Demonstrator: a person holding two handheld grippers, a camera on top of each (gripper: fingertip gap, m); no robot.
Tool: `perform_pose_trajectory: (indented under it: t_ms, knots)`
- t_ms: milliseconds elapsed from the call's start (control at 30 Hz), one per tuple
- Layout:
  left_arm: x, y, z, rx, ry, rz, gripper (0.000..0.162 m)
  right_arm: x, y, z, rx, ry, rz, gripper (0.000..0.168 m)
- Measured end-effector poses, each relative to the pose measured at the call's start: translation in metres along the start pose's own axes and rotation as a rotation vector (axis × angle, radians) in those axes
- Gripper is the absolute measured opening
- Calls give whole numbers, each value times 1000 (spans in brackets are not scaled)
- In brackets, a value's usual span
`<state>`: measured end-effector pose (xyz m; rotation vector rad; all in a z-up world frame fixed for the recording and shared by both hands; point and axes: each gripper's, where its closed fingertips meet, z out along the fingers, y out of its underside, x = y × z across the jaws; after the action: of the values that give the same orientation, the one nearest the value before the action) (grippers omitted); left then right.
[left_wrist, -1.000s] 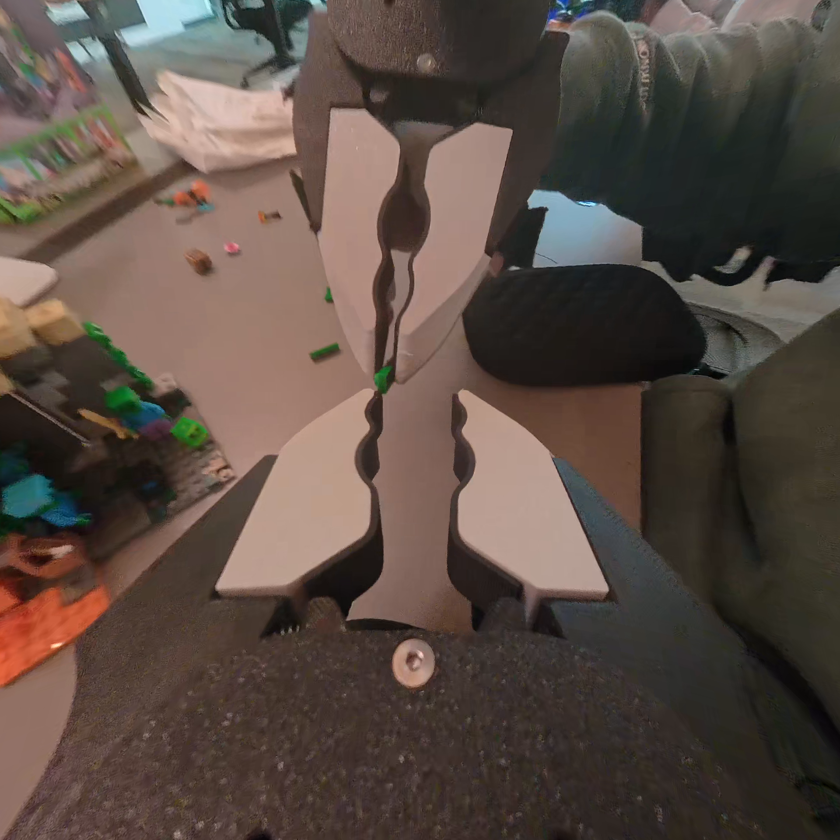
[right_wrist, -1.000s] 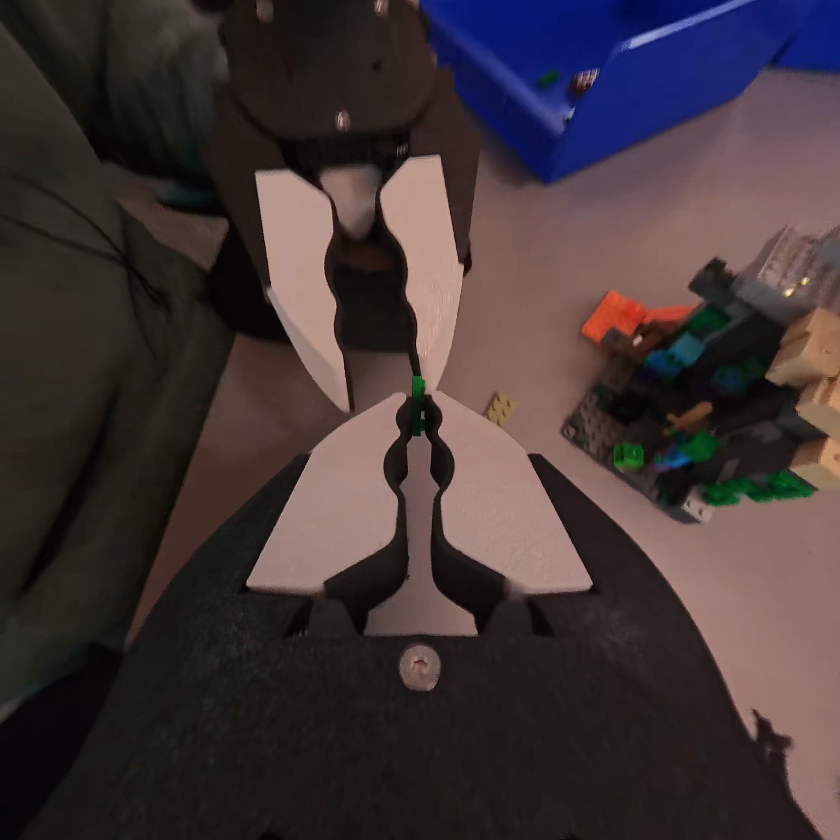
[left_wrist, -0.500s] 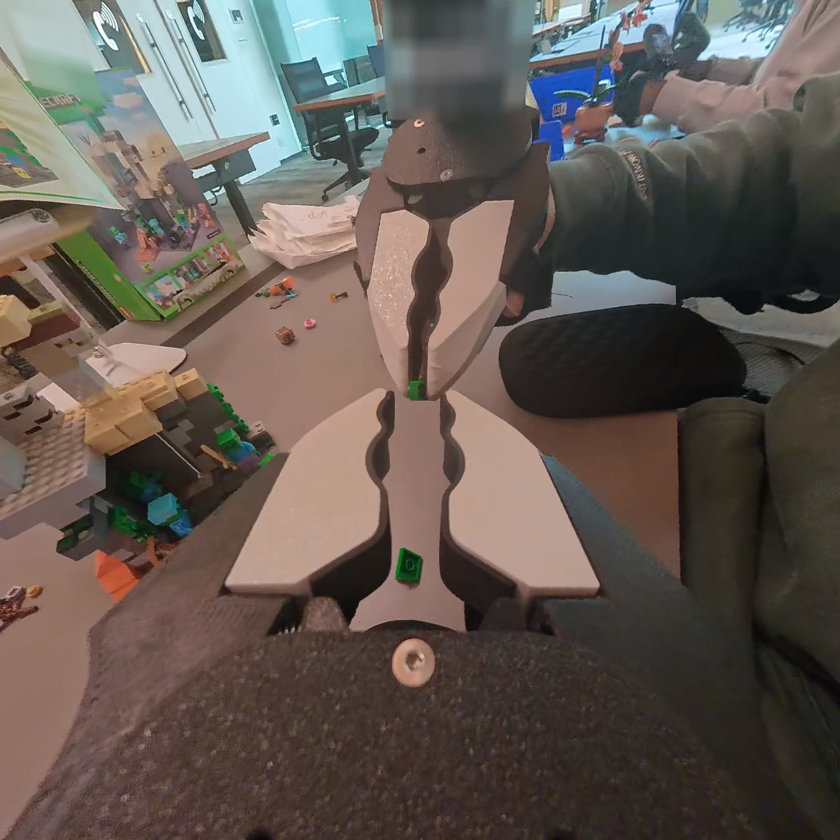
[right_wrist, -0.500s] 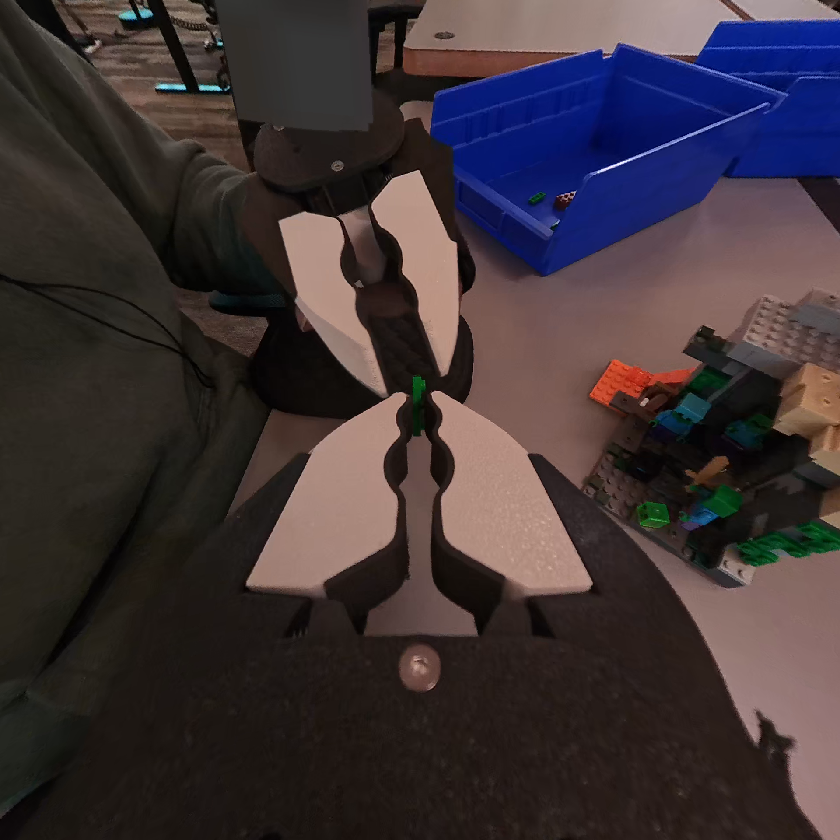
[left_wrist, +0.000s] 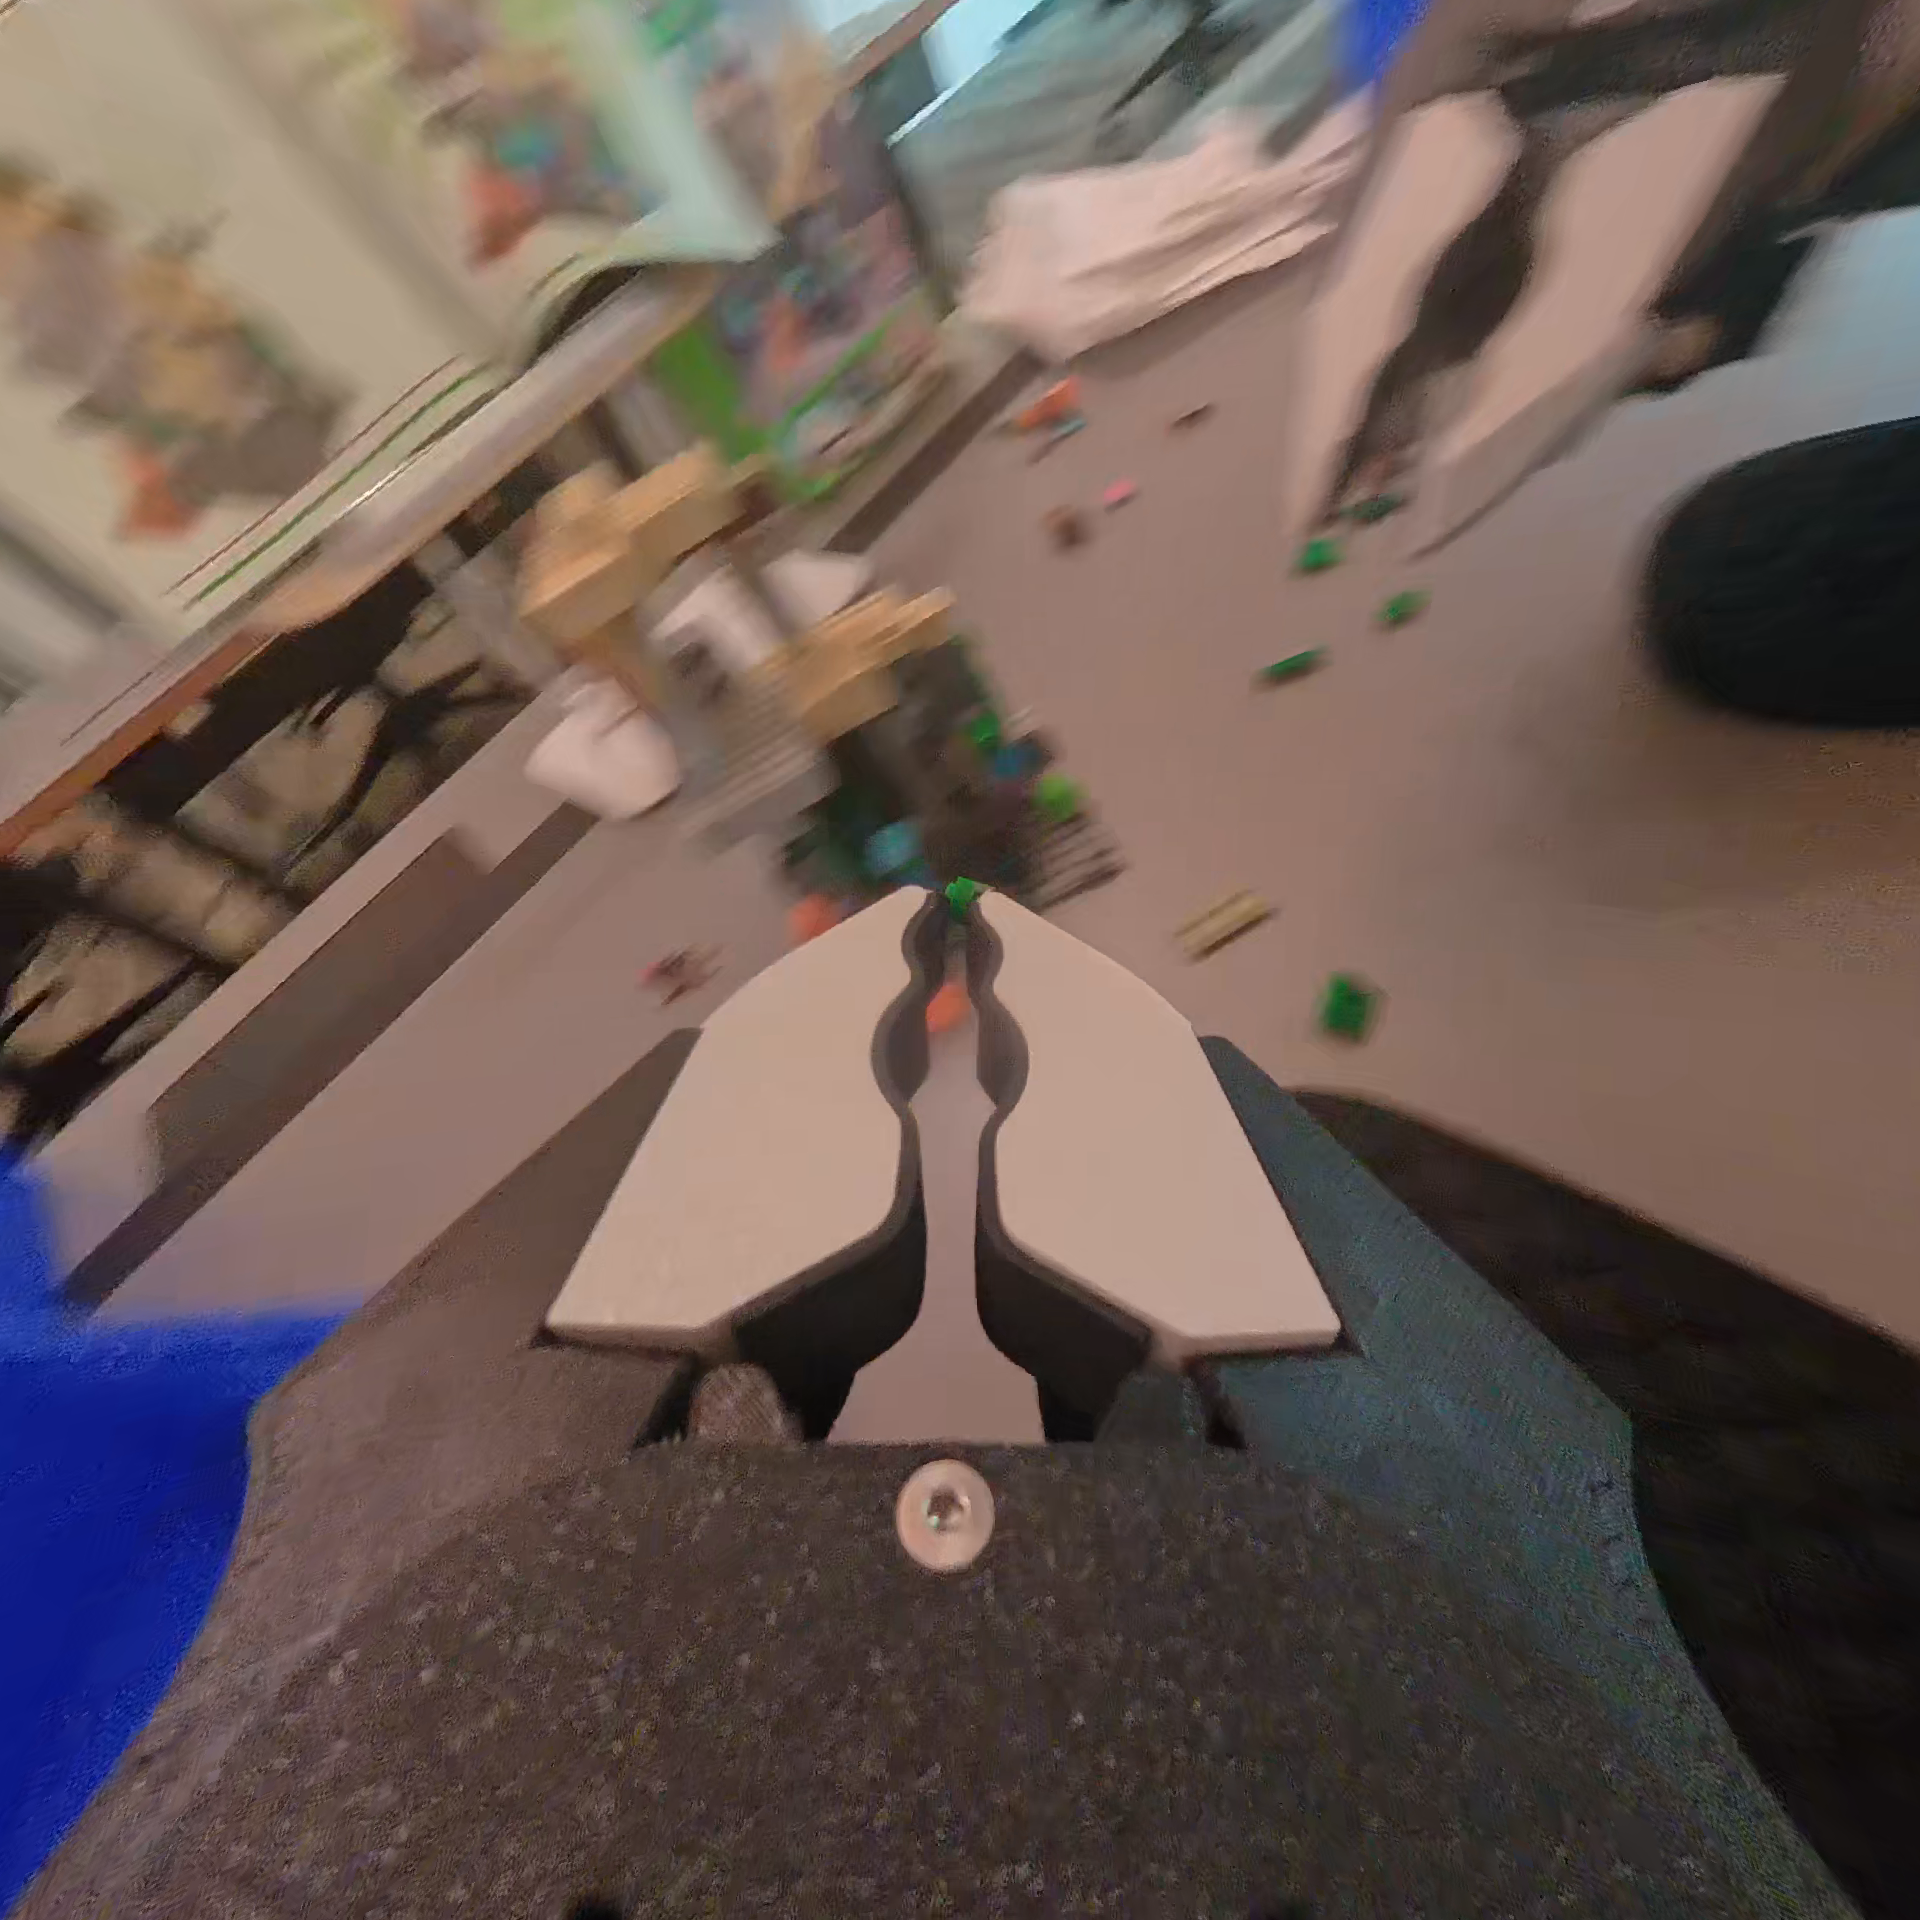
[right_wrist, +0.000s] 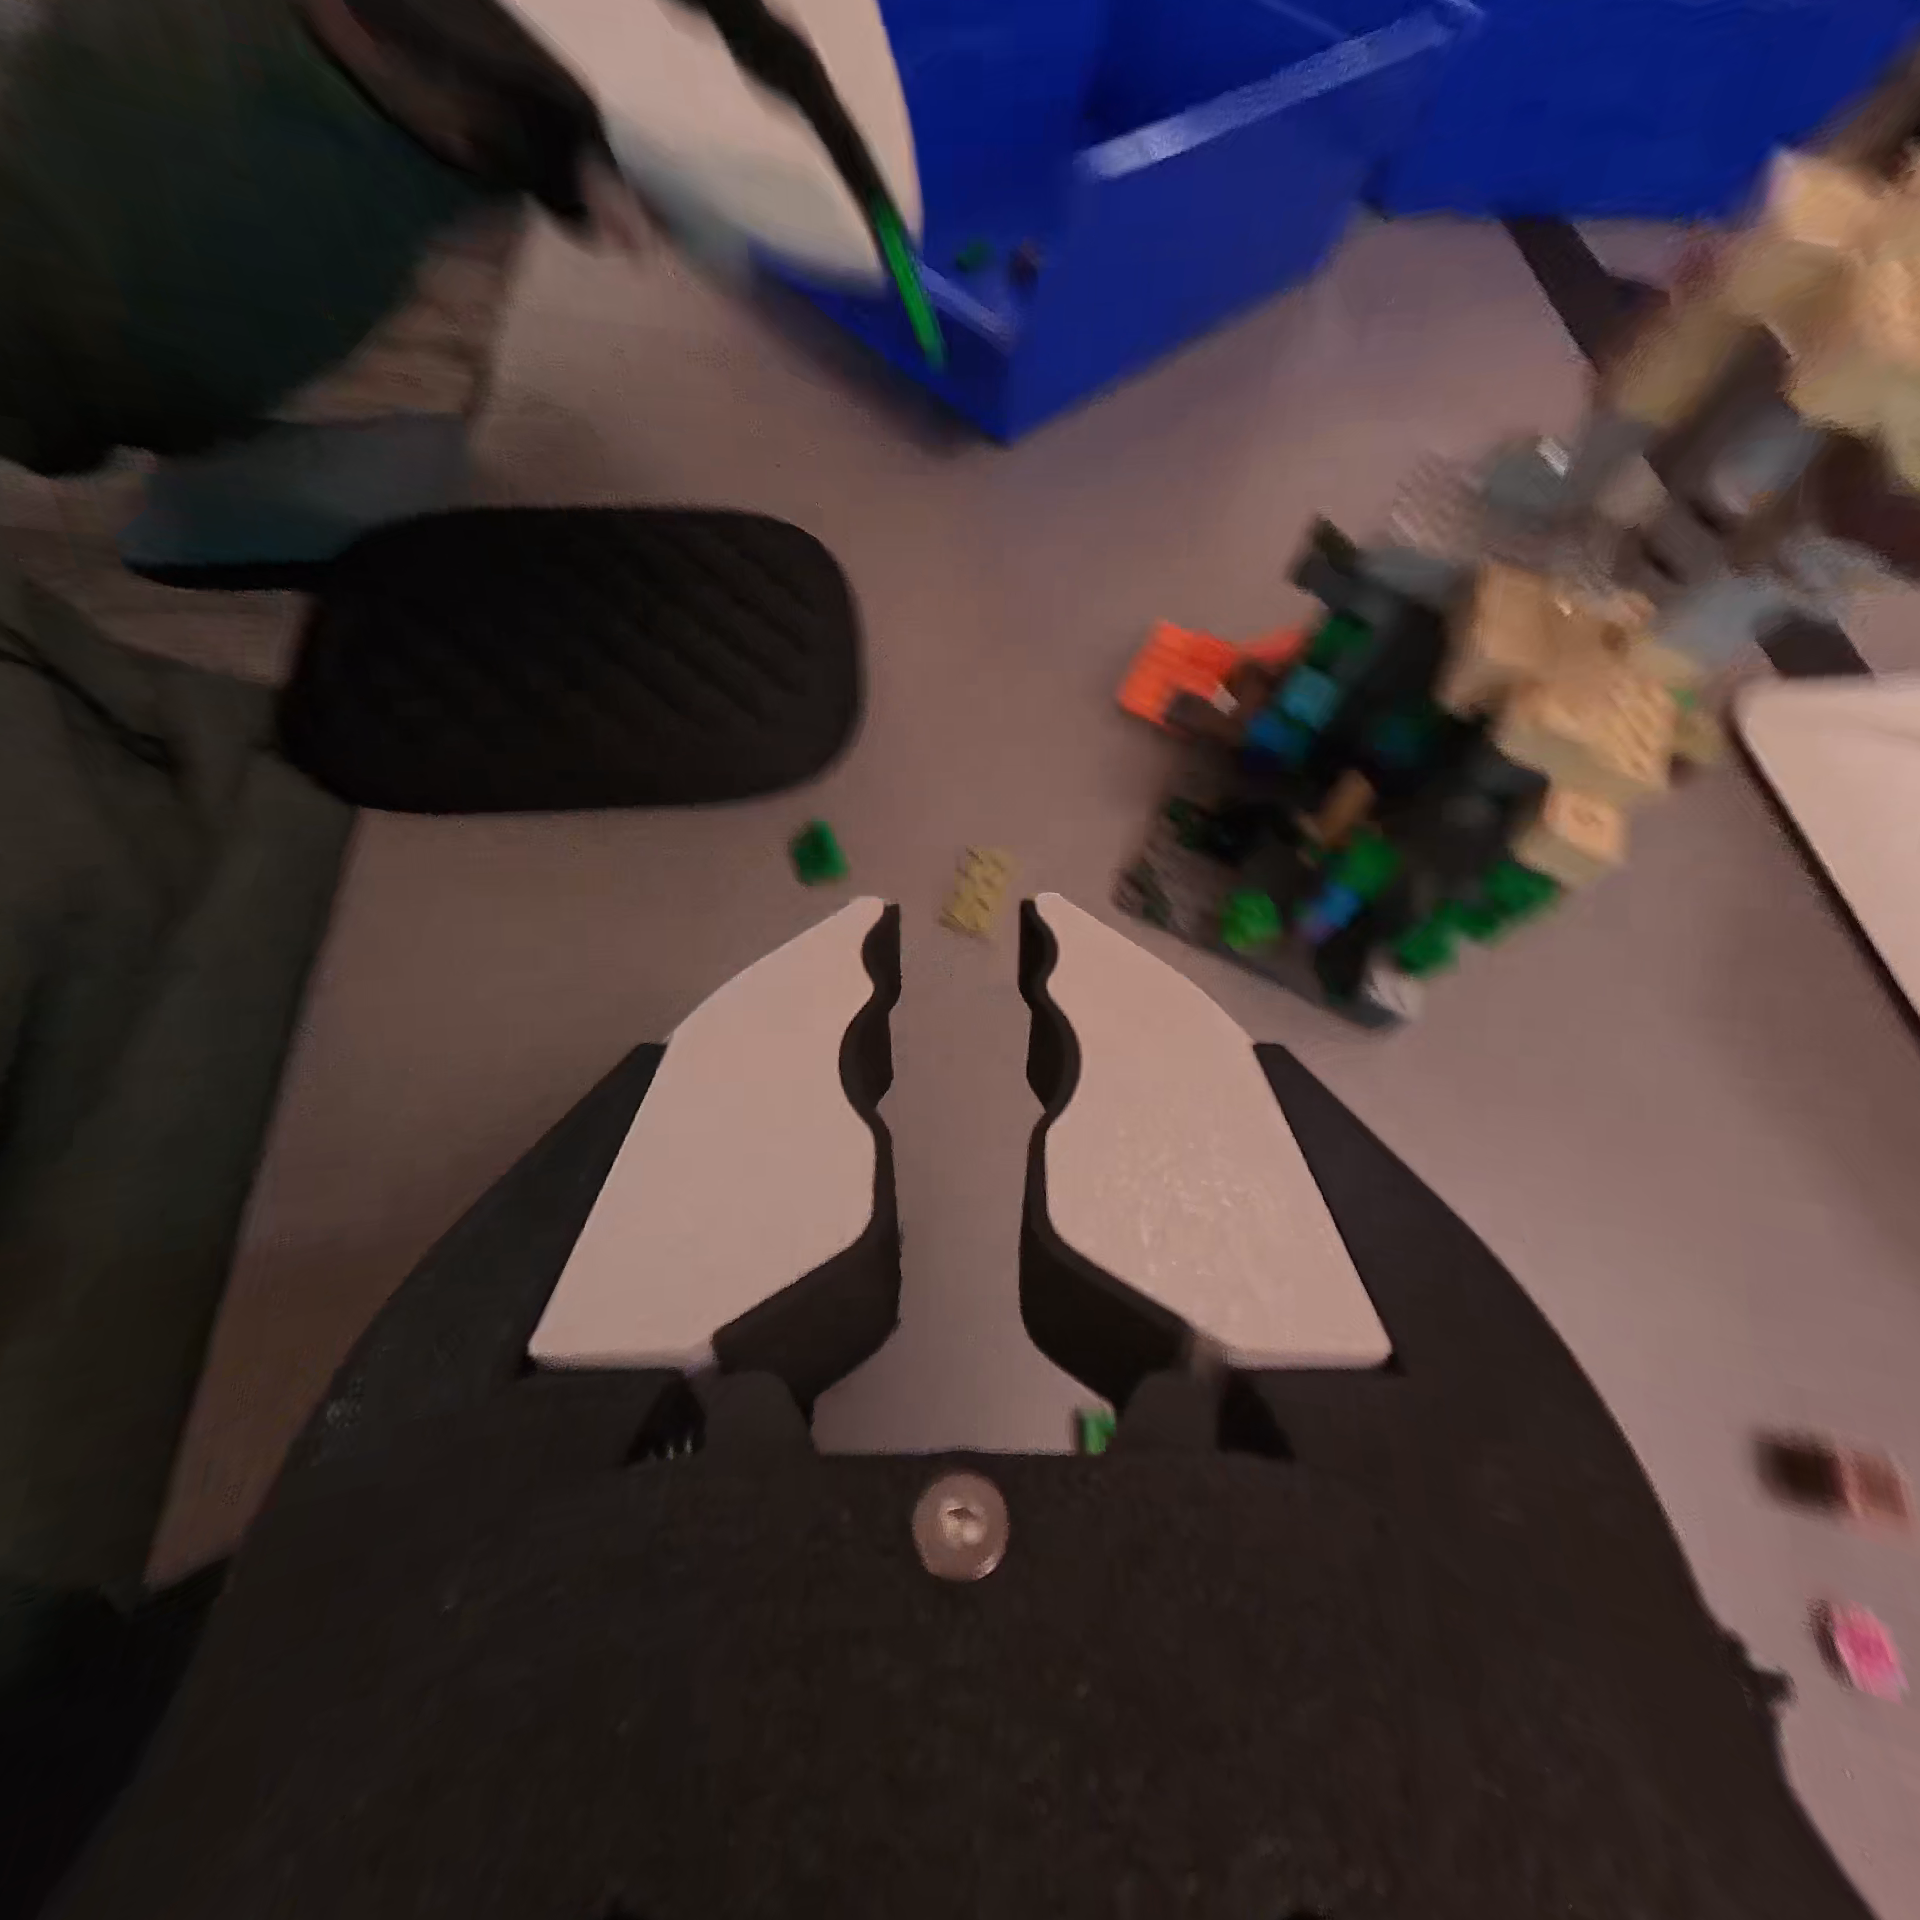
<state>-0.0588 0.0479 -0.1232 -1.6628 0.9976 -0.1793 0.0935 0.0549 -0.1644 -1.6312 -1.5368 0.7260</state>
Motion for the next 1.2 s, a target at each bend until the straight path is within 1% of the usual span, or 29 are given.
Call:
perform_pose_trajectory:
  t_ms: [100,167,233,333,400,467,600,700,733,767,800,833,900,967,1100,1200]
  knots:
    - [-70,41,-34,-176,-200,-90,4,40,41,-11,-103,137,93,25]
    - [-105,68,-53,-271,-319,-109,4,57,65,-16,-166,197,145,27]
    - [-121,95,-62,-371,-361,-153,4,70,85,-18,-221,253,164,29]
    - [-131,130,-65,-493,-395,-183,4,75,102,-17,-274,267,189,34]
    - [-134,142,-63,-509,-426,-186,5,74,107,-14,-297,254,196,35]
    - [-131,146,-60,-509,-425,-195,11,68,107,-11,-312,222,196,36]
    - [-130,135,-56,-446,-429,-209,16,54,104,1,-330,142,210,33]
    - [-128,125,-55,-419,-429,-209,17,52,111,12,-401,136,193,32]
    - [-128,123,-55,-415,-429,-203,17,52,114,15,-424,134,186,28]
    - [-126,119,-54,-400,-422,-198,17,51,114,17,-426,129,188,20]
    - [-123,113,-53,-376,-408,-196,17,50,113,18,-422,121,193,7]
    - [-117,106,-50,-349,-382,-193,16,50,113,19,-426,115,184,5]
    - [-97,88,-42,-274,-296,-171,15,45,105,20,-400,90,153,4]
    - [-69,66,-31,-195,-184,-131,14,32,88,23,-324,32,110,3]
    - [9,24,-8,-45,110,8,19,-7,37,25,-139,-92,-27,3]
    - [64,0,5,46,283,134,19,-42,1,25,-27,-176,-139,3]
